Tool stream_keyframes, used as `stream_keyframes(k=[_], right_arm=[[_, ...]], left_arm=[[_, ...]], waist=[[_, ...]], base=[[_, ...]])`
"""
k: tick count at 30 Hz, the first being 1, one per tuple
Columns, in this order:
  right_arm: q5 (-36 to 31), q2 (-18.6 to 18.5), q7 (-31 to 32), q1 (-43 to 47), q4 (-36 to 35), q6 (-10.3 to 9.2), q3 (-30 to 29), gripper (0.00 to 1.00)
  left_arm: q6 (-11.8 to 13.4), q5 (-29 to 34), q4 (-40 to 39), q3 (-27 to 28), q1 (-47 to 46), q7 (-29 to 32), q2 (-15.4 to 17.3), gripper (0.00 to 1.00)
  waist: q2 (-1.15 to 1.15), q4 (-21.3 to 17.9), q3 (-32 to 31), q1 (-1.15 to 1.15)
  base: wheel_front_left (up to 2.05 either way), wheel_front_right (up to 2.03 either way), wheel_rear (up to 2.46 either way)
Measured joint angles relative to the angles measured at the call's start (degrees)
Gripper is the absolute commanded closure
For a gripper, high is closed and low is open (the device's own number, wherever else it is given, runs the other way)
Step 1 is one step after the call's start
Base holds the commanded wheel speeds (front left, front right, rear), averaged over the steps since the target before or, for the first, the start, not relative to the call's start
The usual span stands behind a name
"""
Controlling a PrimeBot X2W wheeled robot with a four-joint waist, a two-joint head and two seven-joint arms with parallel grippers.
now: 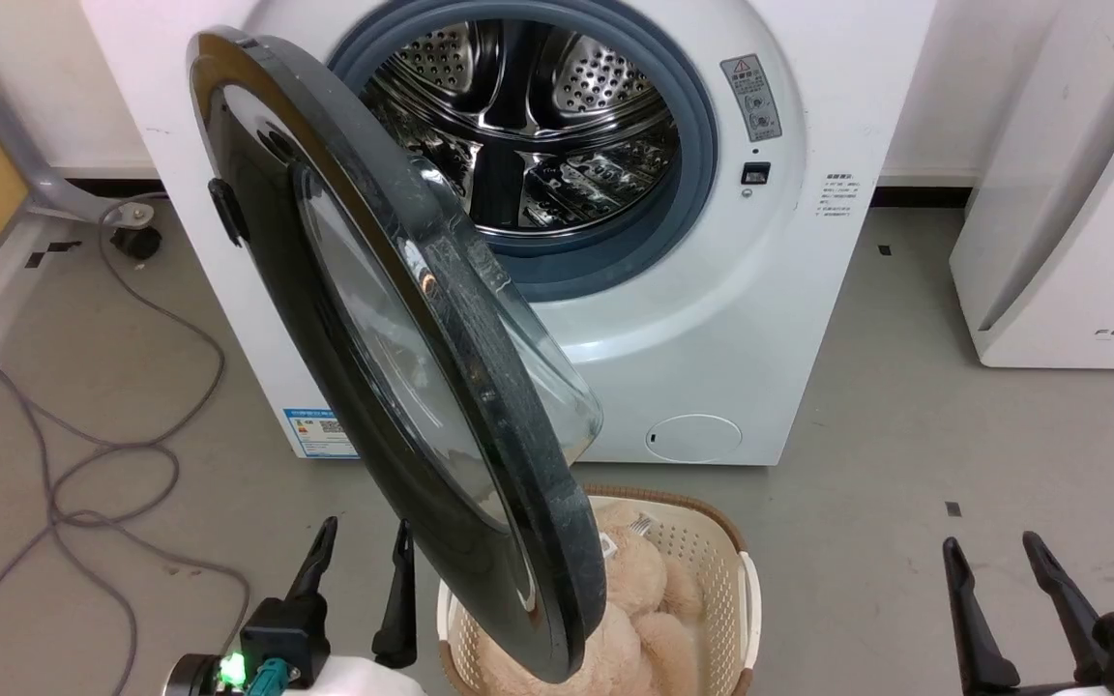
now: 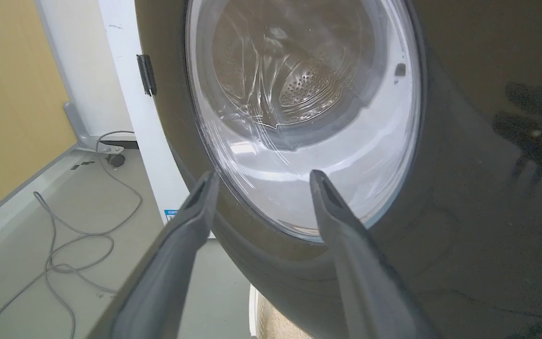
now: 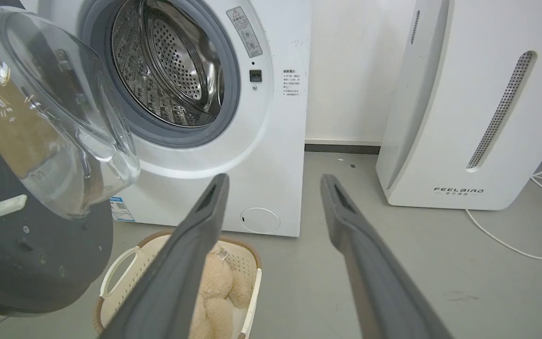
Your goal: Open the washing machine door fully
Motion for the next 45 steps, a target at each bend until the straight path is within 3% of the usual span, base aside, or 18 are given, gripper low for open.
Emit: stream_keyframes(k=[4, 5, 6, 7, 17, 36, 38, 45], right_arm=[[0.2, 0.0, 0.0, 0.0, 0.4, 0.00, 0.0, 0.00], [0.2, 0.0, 0.0, 0.0, 0.5, 0.00, 0.1, 0.00], [0.2, 0.0, 0.0, 0.0, 0.5, 0.00, 0.1, 0.00], [0.2, 0.0, 0.0, 0.0, 0.5, 0.00, 0.1, 0.00], [0.4, 0.0, 0.1, 0.0, 0.6, 0.00, 0.2, 0.00], [1.5, 0.0, 0.3, 0.0, 0.4, 0.00, 0.3, 0.00], [1.6, 0.0, 0.2, 0.0, 0.4, 0.00, 0.3, 0.00], [1.6, 0.0, 0.0, 0.0, 0.6, 0.00, 0.4, 0.00]], left_arm=[[-0.3, -0.3, 1.0, -0.1, 0.0, 0.0, 0.0, 0.00], [-0.3, -0.3, 1.0, -0.1, 0.0, 0.0, 0.0, 0.24], [-0.3, -0.3, 1.0, -0.1, 0.0, 0.0, 0.0, 0.67], [-0.4, -0.3, 1.0, -0.1, 0.0, 0.0, 0.0, 1.00], [-0.5, -0.3, -0.2, 0.0, 0.0, 0.0, -0.1, 1.00], [-0.4, -0.3, -31.9, 0.9, -2.8, -0.1, -0.2, 1.00], [-0.5, -1.0, -40.2, -1.0, -4.6, -0.1, -0.2, 1.00], [-2.6, -3.9, -47.2, -7.5, -5.8, -0.1, -0.3, 1.00]], waist=[[0.00, 0.1, -0.1, 0.00], [0.00, 0.1, -0.1, 0.00], [0.00, 0.1, -0.1, 0.00], [0.00, 0.1, -0.1, 0.00], [0.00, 0.1, 0.0, 0.00], [0.00, 0.0, 0.7, 0.00], [0.00, -0.1, 0.7, 0.00], [0.00, -0.2, 0.7, 0.00]], base=[[0.00, 0.00, 0.00], [0.00, 0.00, 0.00], [0.00, 0.00, 0.00], [0.00, 0.00, 0.00], [0.00, 0.00, 0.00], [0.00, 0.00, 0.00], [0.00, 0.00, 0.00], [0.00, 0.00, 0.00]])
